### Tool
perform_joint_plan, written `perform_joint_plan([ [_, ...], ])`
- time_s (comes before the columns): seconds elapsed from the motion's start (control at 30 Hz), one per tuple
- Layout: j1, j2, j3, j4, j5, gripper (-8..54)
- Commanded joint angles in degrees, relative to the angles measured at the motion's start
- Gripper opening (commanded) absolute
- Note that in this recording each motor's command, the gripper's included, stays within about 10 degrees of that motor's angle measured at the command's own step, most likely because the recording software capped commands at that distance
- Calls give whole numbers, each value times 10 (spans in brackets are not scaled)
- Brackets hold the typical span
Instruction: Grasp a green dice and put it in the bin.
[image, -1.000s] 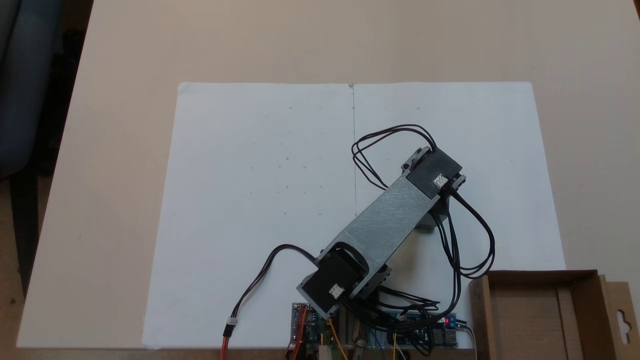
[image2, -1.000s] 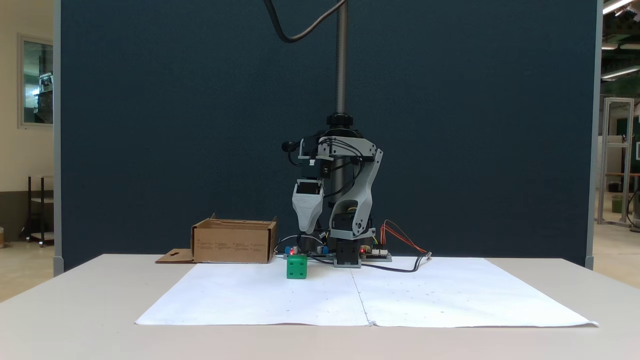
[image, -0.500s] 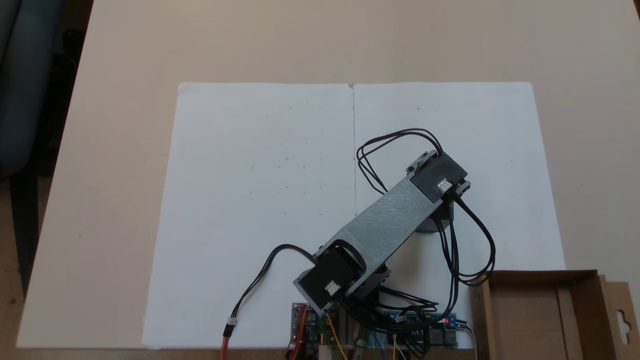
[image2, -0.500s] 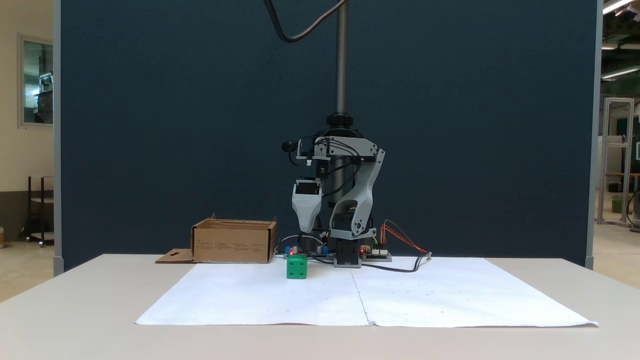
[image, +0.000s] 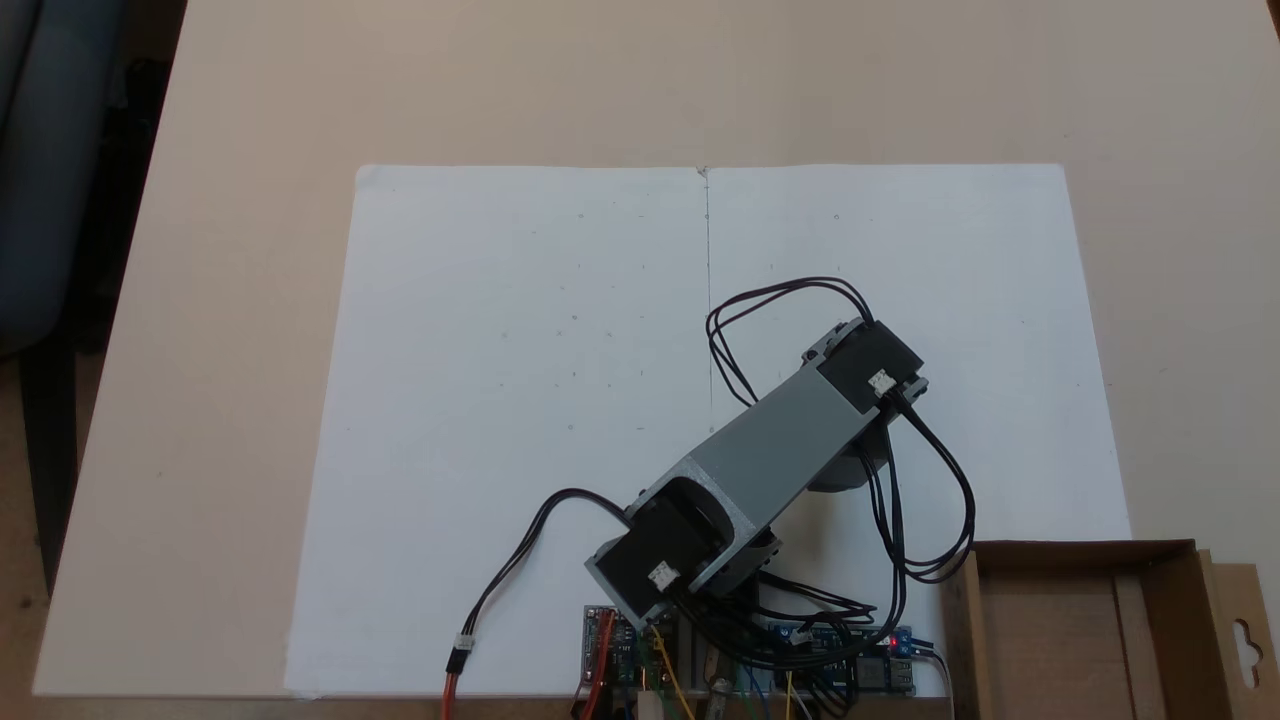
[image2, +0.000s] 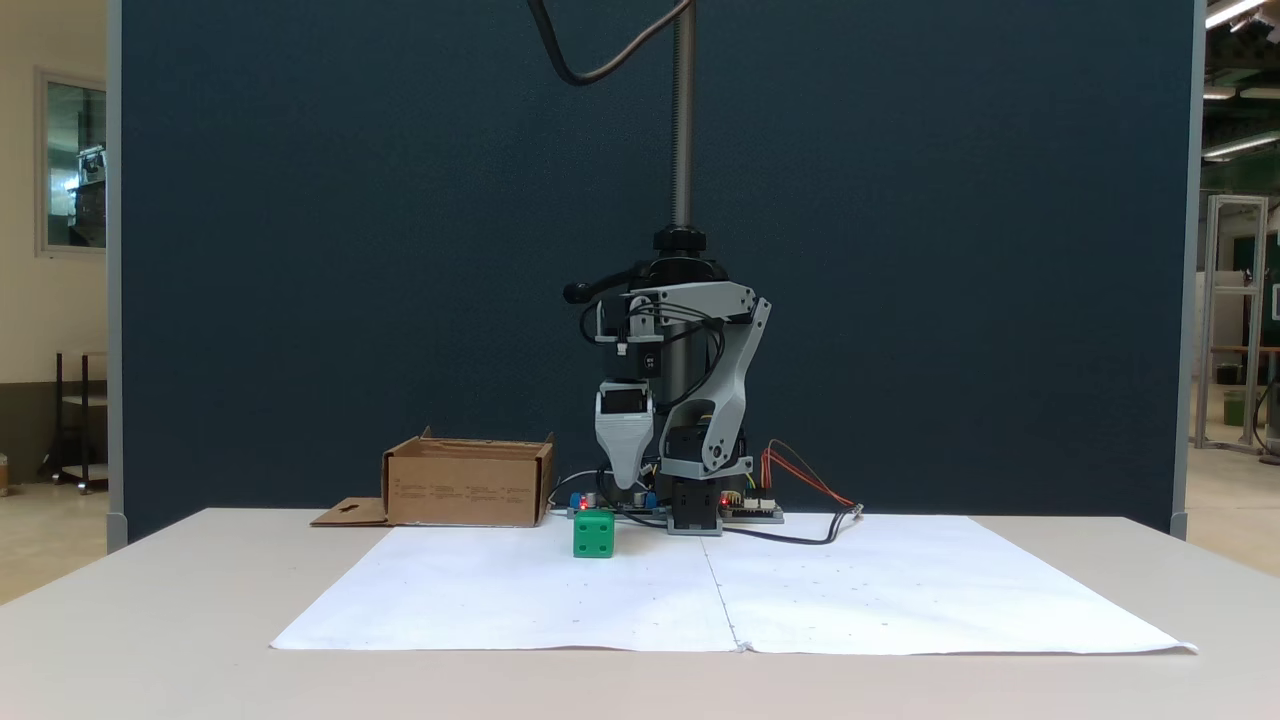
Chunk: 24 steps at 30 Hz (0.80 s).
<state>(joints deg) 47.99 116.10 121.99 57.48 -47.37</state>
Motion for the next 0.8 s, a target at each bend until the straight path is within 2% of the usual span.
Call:
perform_joint_plan([
  [0.0,5,23,2,-32,-35,464],
  [0.77,7,62,24,-57,62,459],
])
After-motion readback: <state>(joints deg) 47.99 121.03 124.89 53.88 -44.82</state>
